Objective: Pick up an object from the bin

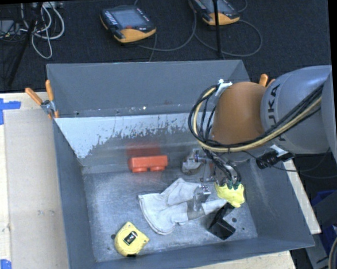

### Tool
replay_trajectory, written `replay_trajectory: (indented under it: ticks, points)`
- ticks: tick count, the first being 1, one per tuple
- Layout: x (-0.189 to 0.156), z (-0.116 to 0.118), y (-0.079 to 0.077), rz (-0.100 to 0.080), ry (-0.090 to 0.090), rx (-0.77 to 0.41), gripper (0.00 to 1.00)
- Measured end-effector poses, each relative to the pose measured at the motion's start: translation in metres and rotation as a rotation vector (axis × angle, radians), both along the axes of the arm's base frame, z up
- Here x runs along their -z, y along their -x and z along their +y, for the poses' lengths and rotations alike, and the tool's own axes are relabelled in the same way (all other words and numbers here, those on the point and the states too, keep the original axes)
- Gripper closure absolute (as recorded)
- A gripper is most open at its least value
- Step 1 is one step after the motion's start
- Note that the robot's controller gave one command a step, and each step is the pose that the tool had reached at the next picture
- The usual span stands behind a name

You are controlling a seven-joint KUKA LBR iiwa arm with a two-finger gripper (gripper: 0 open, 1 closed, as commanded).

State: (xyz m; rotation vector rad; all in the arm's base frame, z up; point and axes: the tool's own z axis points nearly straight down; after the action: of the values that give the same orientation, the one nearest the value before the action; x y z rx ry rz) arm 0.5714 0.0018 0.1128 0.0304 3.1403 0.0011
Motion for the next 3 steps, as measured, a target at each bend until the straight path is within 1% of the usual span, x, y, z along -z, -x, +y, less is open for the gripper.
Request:
replay_trajectory:
  ticks: [1,2,3]
  points:
    - [0.0414,-0.0006,0.0011,-0.002,-0.001,0.085,0.0]
    - [0.0373,-0.0091,-0.0006,-0.006,-0.005,0.058,1.0]
    - [0.0373,-0.0091,-0.0006,-0.006,-0.005,0.058,1.0]
